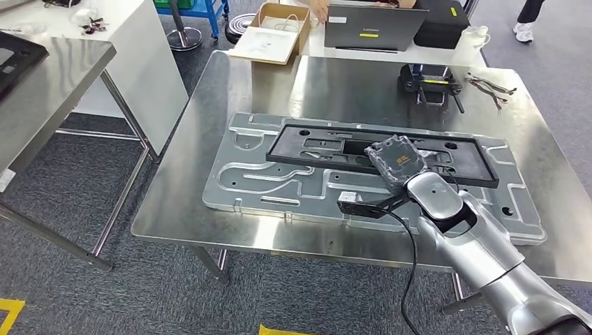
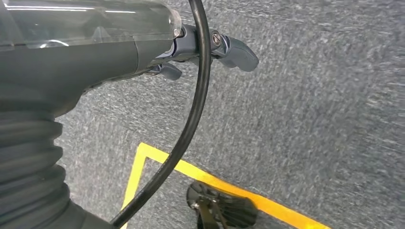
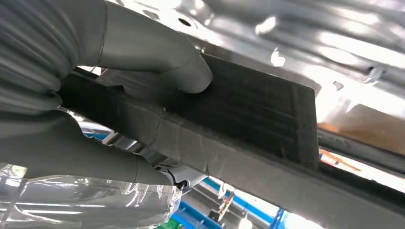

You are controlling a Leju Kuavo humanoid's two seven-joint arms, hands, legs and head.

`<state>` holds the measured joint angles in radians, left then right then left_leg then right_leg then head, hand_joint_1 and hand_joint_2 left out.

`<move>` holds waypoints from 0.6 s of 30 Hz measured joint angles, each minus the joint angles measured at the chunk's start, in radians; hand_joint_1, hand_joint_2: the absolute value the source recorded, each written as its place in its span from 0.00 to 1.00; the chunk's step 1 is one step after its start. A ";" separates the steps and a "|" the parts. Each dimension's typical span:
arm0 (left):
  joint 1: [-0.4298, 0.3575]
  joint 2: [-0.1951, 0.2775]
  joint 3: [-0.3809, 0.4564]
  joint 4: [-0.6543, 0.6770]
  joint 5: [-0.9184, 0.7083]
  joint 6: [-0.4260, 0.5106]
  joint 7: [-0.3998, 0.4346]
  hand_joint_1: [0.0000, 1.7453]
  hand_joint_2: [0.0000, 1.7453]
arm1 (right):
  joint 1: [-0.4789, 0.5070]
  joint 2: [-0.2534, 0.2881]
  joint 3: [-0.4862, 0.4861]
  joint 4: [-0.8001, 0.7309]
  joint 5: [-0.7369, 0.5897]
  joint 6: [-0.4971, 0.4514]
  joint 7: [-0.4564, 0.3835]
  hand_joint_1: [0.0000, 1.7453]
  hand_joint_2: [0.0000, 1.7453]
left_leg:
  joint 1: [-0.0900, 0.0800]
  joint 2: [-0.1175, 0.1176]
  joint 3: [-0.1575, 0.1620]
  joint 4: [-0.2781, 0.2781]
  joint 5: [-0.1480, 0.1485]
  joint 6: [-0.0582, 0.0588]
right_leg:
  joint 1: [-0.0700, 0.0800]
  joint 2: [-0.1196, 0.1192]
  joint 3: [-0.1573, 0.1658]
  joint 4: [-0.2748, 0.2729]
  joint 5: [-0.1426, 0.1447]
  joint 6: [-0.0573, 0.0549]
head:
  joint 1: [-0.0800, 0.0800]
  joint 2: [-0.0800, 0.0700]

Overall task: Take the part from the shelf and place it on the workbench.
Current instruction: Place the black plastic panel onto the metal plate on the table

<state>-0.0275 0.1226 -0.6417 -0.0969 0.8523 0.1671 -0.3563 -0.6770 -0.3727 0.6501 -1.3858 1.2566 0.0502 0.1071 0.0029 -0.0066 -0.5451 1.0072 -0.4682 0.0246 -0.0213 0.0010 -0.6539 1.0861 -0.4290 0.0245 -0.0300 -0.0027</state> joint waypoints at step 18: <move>-0.001 0.001 -0.011 0.000 0.003 0.000 0.007 0.00 1.00 | 0.062 -0.004 -0.021 -0.032 0.016 -0.002 -0.002 0.96 1.00 | 0.013 0.000 -0.065 0.022 0.042 -0.041 | 0.006 0.007 0.079 -0.058 -0.051 -0.025 | 0.000 0.000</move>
<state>-0.0284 0.1241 -0.6529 -0.0973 0.8550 0.1668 -0.3497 -0.6145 -0.3769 0.6289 -1.4180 1.2726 0.0484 0.1050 0.0155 -0.0061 -0.6102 1.0297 -0.4265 -0.0164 -0.0157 0.0084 -0.5752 1.0281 -0.4804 -0.0003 -0.0302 -0.0027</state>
